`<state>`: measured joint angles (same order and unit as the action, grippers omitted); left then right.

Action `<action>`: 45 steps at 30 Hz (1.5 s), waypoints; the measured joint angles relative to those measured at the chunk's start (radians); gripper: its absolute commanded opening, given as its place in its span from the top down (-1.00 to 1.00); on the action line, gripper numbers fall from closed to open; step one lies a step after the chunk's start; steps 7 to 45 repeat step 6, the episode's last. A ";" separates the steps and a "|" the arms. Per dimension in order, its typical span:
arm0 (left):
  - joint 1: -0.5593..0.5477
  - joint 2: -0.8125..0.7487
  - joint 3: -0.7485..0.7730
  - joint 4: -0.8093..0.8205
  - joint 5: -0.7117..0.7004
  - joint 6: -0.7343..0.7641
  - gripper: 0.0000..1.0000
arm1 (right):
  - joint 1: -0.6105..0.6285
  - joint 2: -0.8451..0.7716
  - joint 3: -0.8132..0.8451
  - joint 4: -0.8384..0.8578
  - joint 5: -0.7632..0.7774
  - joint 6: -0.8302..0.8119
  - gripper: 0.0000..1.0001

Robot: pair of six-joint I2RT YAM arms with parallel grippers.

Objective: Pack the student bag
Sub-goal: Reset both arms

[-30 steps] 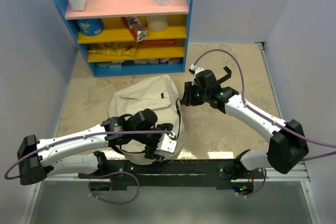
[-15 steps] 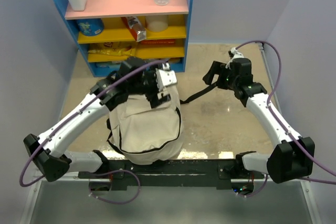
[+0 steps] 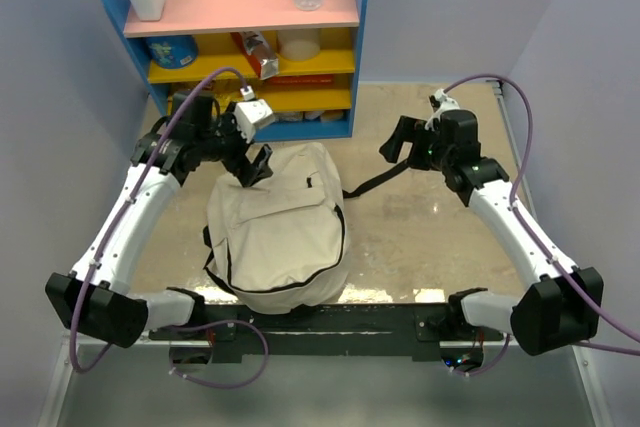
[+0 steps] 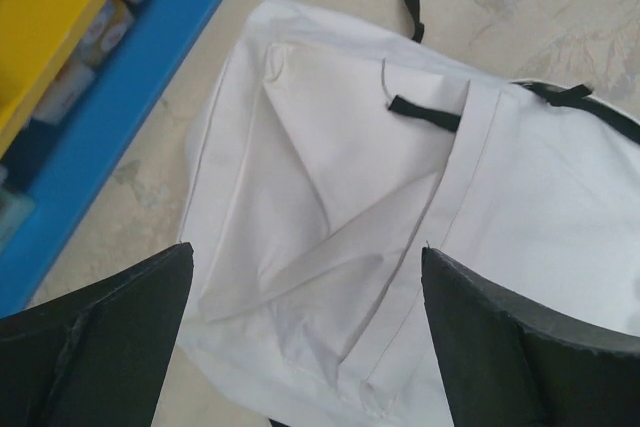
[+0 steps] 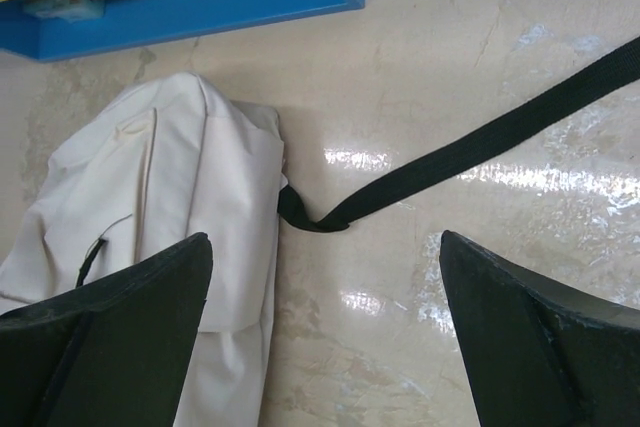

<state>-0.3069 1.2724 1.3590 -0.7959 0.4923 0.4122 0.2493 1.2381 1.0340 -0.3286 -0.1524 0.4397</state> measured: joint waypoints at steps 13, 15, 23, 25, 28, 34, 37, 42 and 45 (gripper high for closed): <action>0.194 -0.025 -0.077 -0.003 0.065 -0.010 -1.00 | 0.000 -0.043 -0.018 0.023 0.000 0.001 -0.97; 0.194 -0.025 -0.077 -0.003 0.065 -0.010 -1.00 | 0.000 -0.043 -0.018 0.023 0.000 0.001 -0.97; 0.194 -0.025 -0.077 -0.003 0.065 -0.010 -1.00 | 0.000 -0.043 -0.018 0.023 0.000 0.001 -0.97; 0.194 -0.025 -0.077 -0.003 0.065 -0.010 -1.00 | 0.000 -0.043 -0.018 0.023 0.000 0.001 -0.97; 0.194 -0.025 -0.077 -0.003 0.065 -0.010 -1.00 | 0.000 -0.043 -0.018 0.023 0.000 0.001 -0.97; 0.194 -0.025 -0.077 -0.003 0.065 -0.010 -1.00 | 0.000 -0.043 -0.018 0.023 0.000 0.001 -0.97; 0.194 -0.025 -0.077 -0.003 0.065 -0.010 -1.00 | 0.000 -0.043 -0.018 0.023 0.000 0.001 -0.97; 0.194 -0.025 -0.077 -0.003 0.065 -0.010 -1.00 | 0.000 -0.043 -0.018 0.023 0.000 0.001 -0.97; 0.194 -0.025 -0.077 -0.003 0.065 -0.010 -1.00 | 0.000 -0.043 -0.018 0.023 0.000 0.001 -0.97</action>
